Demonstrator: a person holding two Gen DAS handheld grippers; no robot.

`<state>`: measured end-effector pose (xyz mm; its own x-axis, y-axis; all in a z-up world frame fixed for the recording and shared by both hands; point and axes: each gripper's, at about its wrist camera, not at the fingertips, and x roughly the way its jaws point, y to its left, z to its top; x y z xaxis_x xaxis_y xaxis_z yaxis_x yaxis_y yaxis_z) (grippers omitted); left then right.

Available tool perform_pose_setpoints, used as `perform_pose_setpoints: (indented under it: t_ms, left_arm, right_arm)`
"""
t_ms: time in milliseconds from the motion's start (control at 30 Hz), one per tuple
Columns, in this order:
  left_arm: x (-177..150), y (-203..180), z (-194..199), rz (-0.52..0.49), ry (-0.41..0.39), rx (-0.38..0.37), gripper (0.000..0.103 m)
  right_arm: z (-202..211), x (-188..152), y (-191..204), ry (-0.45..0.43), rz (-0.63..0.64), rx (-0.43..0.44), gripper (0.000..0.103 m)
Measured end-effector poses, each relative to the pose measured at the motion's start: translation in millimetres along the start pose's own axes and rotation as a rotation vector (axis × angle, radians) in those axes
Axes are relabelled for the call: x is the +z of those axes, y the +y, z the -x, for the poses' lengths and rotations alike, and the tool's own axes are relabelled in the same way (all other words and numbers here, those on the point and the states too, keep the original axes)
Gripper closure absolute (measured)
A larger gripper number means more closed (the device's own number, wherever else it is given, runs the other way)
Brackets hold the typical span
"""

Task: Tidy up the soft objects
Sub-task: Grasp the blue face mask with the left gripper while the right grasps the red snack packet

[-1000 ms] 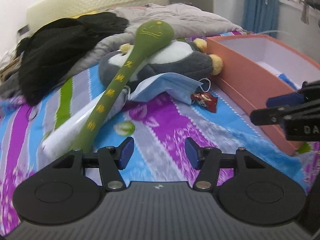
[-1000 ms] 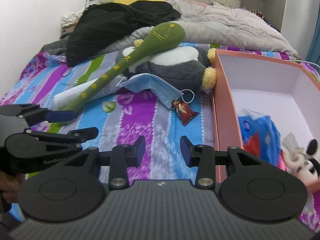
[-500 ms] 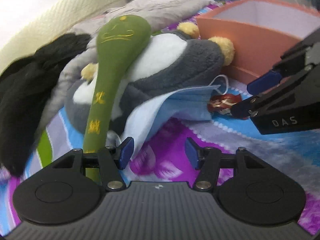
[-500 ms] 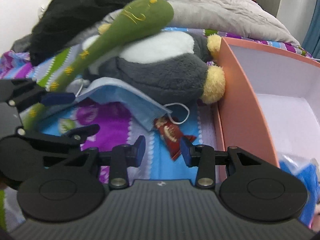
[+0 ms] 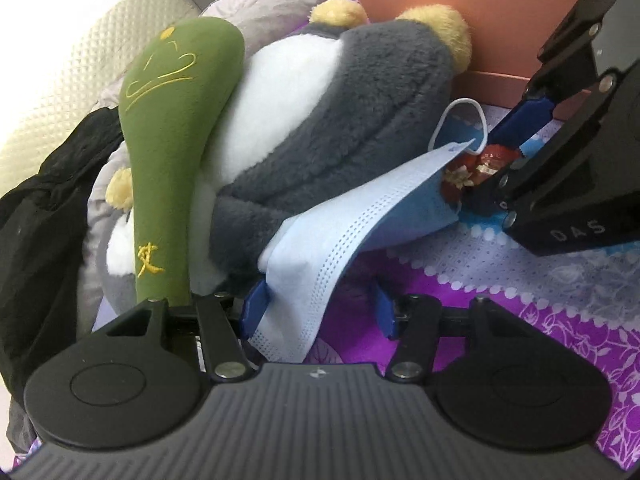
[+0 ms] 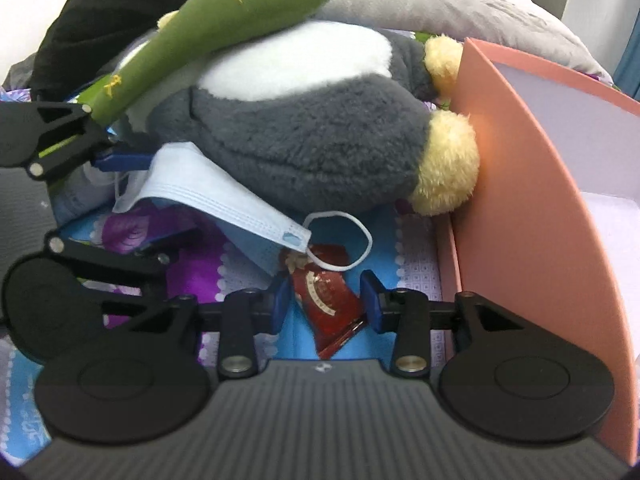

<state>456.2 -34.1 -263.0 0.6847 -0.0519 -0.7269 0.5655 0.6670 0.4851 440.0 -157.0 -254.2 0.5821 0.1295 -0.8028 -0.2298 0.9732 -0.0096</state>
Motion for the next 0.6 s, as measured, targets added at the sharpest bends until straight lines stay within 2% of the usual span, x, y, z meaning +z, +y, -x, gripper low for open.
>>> perform_pose_setpoints:
  t_ms: [67, 100, 167, 233, 333, 600]
  left_arm:
    - [-0.2, 3.0, -0.7, 0.023, 0.015, -0.018, 0.065]
    - [-1.0, 5.7, -1.2, 0.041, 0.020, -0.028, 0.069]
    - [-1.4, 10.3, -0.4, 0.063, 0.031, -0.037, 0.083]
    - [-1.6, 14.6, 4.1, 0.091, 0.031, -0.049, 0.087]
    - [-2.0, 20.3, 14.8, 0.141, 0.039, -0.085, 0.092]
    - [-10.8, 18.0, 54.9, 0.281, 0.079, -0.121, 0.093]
  right_arm:
    - [0.7, -1.2, -0.6, 0.006, -0.015, 0.006, 0.063]
    - [2.3, -2.9, 0.1, 0.005, -0.013, 0.011, 0.063]
    - [5.6, -4.2, 1.3, 0.009, -0.006, 0.013, 0.066]
    - [10.5, -5.2, 1.2, 0.013, -0.012, 0.027, 0.070]
    - [23.7, -8.1, 0.0, 0.007, -0.010, 0.031, 0.070]
    - [61.1, -19.6, 3.5, -0.002, -0.036, 0.054, 0.070]
